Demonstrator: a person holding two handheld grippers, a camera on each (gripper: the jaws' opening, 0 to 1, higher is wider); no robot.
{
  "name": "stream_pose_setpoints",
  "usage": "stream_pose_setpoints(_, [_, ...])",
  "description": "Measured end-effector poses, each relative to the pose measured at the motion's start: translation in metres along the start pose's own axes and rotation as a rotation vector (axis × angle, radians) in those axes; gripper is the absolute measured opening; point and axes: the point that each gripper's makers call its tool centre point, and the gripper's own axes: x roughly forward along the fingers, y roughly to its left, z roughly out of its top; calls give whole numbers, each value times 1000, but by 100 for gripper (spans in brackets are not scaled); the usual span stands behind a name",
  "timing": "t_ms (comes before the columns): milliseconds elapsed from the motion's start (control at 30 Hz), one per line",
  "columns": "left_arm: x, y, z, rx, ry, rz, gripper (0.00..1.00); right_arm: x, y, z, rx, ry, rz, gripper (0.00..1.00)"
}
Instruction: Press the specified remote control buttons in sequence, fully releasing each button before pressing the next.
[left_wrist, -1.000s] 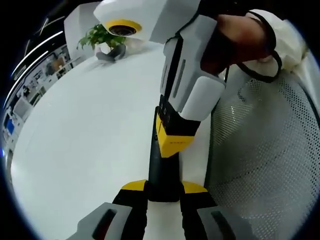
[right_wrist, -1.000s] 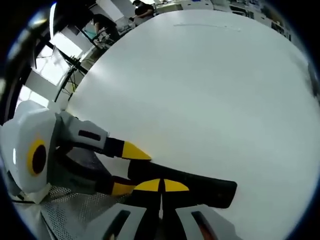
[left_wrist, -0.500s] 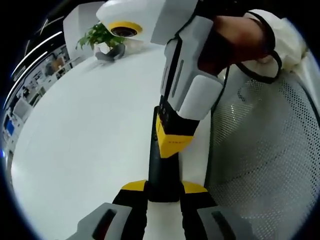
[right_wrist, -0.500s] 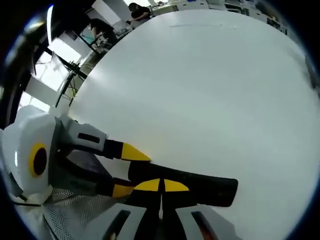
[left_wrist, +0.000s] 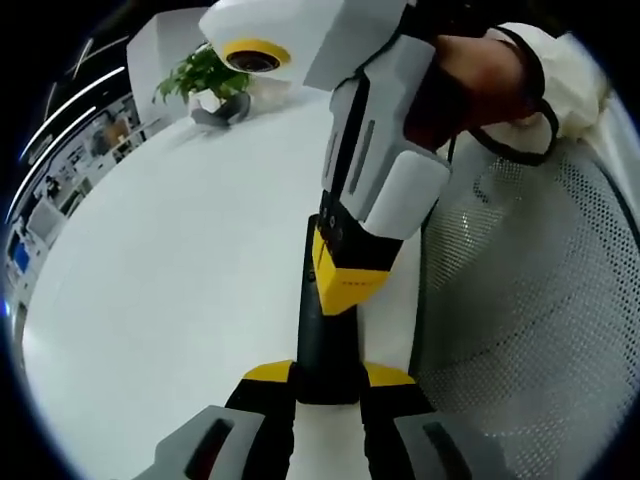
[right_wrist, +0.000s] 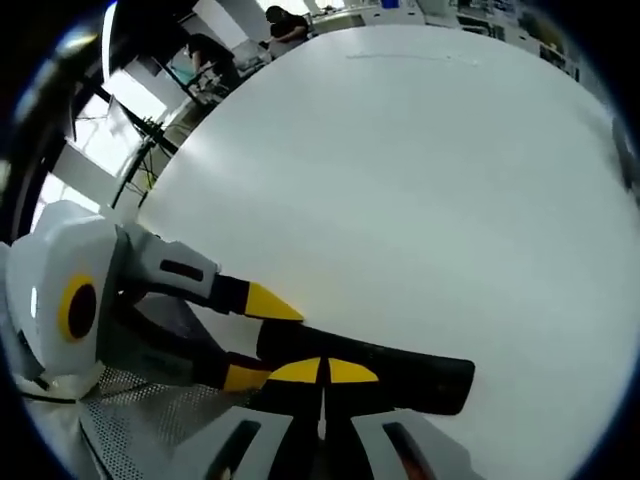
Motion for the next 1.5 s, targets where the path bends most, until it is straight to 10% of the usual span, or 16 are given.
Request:
stream_pose_setpoints(367, [0, 1, 0, -9, -17, -13, 24, -6, 4, 6, -8, -54, 16, 0])
stream_pose_setpoints(1067, [-2, 5, -2, 10, 11, -44, 24, -81, 0, 67, -171, -500, -68, 0])
stream_pose_setpoints(1500, [-2, 21, -3, 45, 42, -49, 24, -114, -8, 68, -176, -639, -61, 19])
